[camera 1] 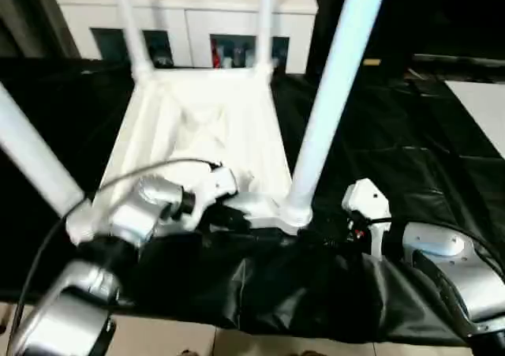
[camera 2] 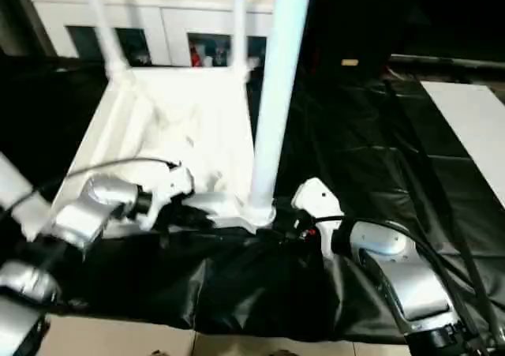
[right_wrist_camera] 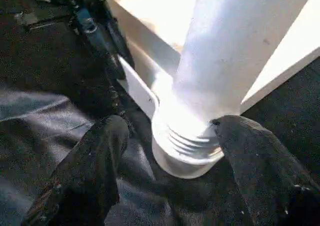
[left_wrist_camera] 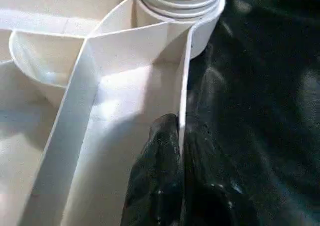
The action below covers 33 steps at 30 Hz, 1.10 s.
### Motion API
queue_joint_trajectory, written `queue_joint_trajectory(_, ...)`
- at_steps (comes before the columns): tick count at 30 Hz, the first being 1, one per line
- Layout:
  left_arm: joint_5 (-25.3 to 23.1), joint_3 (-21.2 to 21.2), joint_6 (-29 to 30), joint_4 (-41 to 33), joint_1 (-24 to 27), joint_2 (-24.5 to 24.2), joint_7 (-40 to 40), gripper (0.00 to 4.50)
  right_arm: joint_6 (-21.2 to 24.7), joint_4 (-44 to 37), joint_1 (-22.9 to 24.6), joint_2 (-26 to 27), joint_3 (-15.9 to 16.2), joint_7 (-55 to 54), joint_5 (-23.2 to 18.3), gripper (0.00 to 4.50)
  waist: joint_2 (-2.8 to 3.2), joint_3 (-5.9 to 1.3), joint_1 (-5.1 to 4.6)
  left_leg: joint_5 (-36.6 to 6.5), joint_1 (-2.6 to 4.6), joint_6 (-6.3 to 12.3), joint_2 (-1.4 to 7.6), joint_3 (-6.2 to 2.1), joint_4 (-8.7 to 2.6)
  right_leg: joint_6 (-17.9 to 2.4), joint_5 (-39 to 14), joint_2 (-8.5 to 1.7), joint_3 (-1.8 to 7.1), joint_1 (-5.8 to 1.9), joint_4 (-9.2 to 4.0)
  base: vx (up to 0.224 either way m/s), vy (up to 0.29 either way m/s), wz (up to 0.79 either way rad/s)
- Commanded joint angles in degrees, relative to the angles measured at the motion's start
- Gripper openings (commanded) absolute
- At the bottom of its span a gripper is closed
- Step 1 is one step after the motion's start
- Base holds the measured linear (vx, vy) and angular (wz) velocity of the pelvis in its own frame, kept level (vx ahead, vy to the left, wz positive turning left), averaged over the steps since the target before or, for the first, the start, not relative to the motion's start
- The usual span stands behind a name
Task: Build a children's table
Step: Rotate leg to tighten
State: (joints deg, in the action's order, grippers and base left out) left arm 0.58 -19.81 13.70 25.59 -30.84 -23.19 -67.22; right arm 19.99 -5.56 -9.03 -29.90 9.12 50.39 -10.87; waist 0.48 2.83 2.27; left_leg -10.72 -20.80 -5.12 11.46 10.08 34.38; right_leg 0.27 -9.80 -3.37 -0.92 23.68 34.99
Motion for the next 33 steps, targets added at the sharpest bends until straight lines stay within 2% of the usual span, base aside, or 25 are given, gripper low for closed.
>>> queue_joint_trajectory(1,1.91,-0.38,2.97,-3.97,3.74,0.29,0.86,0.01,0.48,-0.03,-0.66,-0.07,-0.35,-0.12,0.18,3.33,-0.79,-3.07,0.53,-15.11,0.09,1.64,1.42,-0.54,-4.50,-10.38,-20.91,-3.52,1.57,-2.88,-4.69,0.000,0.000,0.00)
queue_joint_trajectory(3,1.13,-0.34,3.13,-5.85,4.76,0.06,1.69,0.01,0.64,0.47,-0.94,-0.05,-0.14,-0.25,0.18,3.33,-0.70,-2.91,0.20,-15.89,0.11,1.98,1.14,-0.38,-4.37,-9.84,-22.01,-3.11,1.55,-2.49,-5.01,0.000,0.000,0.00)
queue_joint_trajectory(5,0.91,-0.11,2.79,-8.08,6.05,-0.32,2.15,0.01,0.81,1.85,-1.75,0.02,0.37,-0.29,0.37,3.33,-1.12,-2.98,0.21,-15.72,0.03,2.13,1.10,-0.40,-4.41,-9.19,-23.01,-3.19,1.54,-2.53,-5.11,0.000,0.000,0.00)
queue_joint_trajectory(7,0.95,-0.13,2.38,-9.79,6.85,-0.86,1.90,0.01,0.77,3.51,-2.77,0.35,0.84,-0.02,0.47,3.33,-1.00,-3.03,0.05,-15.37,-0.04,2.16,1.05,-0.44,-4.38,-9.08,-22.91,-3.20,1.52,-2.48,-5.04,0.000,0.000,0.00)
queue_joint_trajectory(9,0.94,-0.07,3.91,-12.19,7.65,-1.30,2.24,0.01,0.61,5.55,-4.08,1.08,1.44,1.52,-0.22,3.33,-1.16,-3.15,-0.04,-14.69,-0.11,2.49,1.06,-0.36,-4.27,-9.48,-21.14,-3.15,1.54,-2.47,-4.85,0.000,0.000,0.00)
queue_joint_trajectory(11,0.72,-0.07,4.12,-12.67,7.69,-1.52,2.30,0.01,0.48,7.22,-5.19,1.49,2.06,2.49,-0.30,3.33,-1.06,-3.33,0.04,-12.88,-0.17,2.80,1.06,-0.29,-4.14,-10.11,-18.05,-3.12,1.57,-2.56,-4.55,0.000,0.000,0.00)
queue_joint_trajectory(12,0.69,-0.08,4.14,-12.72,7.69,-1.55,2.32,0.00,0.45,7.36,-5.29,1.52,2.12,2.56,-0.27,3.15,-1.12,-3.40,0.00,-11.71,-0.27,3.14,0.98,-0.26,-4.08,-10.83,-16.03,-3.07,1.49,-2.64,-4.32,0.000,0.000,0.00)
queue_joint_trajectory(15,0.54,-0.25,4.39,-12.77,7.44,-1.76,2.58,0.00,-0.65,10.38,-7.36,2.43,2.91,3.57,-0.33,2.97,-1.11,-3.38,0.13,-10.81,-0.30,3.54,0.93,-0.10,-3.94,-11.68,-13.74,-3.04,1.49,-2.75,-4.18,0.000,0.000,0.00)
queue_joint_trajectory(21,0.26,-0.64,4.45,-12.51,7.00,-2.00,2.48,0.00,-1.75,13.86,-9.55,3.56,3.79,4.53,0.41,2.73,-1.20,-3.14,-0.22,-13.76,-0.25,2.52,0.91,-0.27,-4.16,-10.07,-20.17,-3.19,1.39,-2.58,-4.67,0.000,0.000,0.00)
queue_joint_trajectory(22,0.26,-0.64,4.48,-12.48,6.94,-2.03,2.43,0.00,-1.91,14.27,-9.80,3.65,3.93,4.62,0.51,2.71,-1.37,-3.12,-0.24,-13.92,-0.21,2.38,0.92,-0.25,-4.17,-9.72,-20.62,-3.12,1.42,-2.55,-4.76,0.000,0.000,0.00)
queue_joint_trajectory(29,0.33,-0.74,4.47,-12.34,6.84,-2.12,2.55,0.00,-3.28,16.47,-10.74,4.21,4.08,5.27,0.86,2.69,-1.25,-3.21,-0.28,-13.75,-0.12,2.42,0.95,-0.24,-4.15,-10.56,-18.59,-3.07,1.46,-2.51,-4.59,0.000,0.000,0.00)
queue_joint_trajectory(33,1.00,-0.23,4.64,-12.05,6.97,-1.59,3.00,0.00,-4.79,17.56,-10.65,5.97,2.67,3.63,0.36,2.69,-1.39,-3.24,-0.37,-13.87,-0.23,2.40,0.88,-0.23,-4.13,-10.45,-19.10,-3.09,1.45,-2.60,-4.62,0.000,0.000,0.00)
